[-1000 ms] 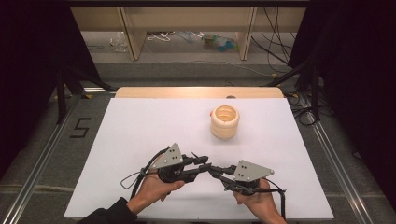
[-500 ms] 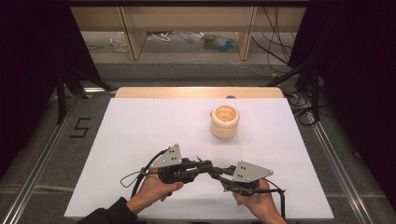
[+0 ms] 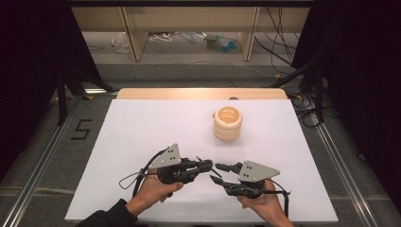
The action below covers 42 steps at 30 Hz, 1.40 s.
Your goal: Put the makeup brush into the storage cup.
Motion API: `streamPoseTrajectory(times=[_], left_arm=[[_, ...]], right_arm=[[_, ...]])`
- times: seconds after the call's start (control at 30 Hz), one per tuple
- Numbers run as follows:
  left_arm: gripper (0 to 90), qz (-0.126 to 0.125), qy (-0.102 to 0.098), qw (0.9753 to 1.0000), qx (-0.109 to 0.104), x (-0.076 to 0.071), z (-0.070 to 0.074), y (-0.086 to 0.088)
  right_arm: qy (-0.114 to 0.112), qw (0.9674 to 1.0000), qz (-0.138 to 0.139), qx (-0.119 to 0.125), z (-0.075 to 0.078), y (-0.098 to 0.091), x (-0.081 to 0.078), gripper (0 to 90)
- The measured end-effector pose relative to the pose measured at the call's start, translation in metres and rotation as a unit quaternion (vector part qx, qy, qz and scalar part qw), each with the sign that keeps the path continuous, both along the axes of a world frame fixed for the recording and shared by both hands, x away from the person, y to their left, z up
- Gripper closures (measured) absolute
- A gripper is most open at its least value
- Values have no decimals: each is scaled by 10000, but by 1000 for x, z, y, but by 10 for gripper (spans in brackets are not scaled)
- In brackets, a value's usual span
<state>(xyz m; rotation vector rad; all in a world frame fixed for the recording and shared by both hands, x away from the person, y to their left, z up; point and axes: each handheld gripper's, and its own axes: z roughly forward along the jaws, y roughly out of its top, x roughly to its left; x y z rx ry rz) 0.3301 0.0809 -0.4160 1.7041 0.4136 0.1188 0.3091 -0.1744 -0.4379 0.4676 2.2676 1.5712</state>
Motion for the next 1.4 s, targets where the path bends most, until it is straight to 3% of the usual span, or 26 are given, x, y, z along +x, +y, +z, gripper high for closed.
streamPoseTrajectory(times=[0.13, 0.27, 0.5, 0.57, 0.77, 0.8, 0.97, 1.4], left_arm=[[849, 112, 89, 9999, -33, -1, 1, 1], [849, 198, -49, 9997, 120, 2, 1, 3], [849, 334, -79, 9991, 237, 4, 1, 5], [848, 388, -9, 9989, 251, 4, 1, 6], [848, 449, -112, 9980, 432, 8, 1, 7], [848, 500, -49, 9978, 442, 7, 1, 7], [848, 562, -27, 9968, 572, 10, 3, 9], [848, 664, -99, 9941, 852, 18, 13, 11]], right_arm=[[148, 9998, -39, -99, 2, -5, 0, 485], [283, 9990, -209, -287, 0, -11, 2, 456], [298, 9974, -479, -448, 1, -22, 3, 407], [316, 9967, -570, -494, 0, -26, 3, 399], [483, 9948, -750, -500, -4, -35, 1, 344], [552, 9942, -782, -498, -5, -36, 0, 332], [562, 9920, -984, -564, -6, -42, -3, 263], [650, 9879, -1256, -638, -9, -53, -11, 227]])
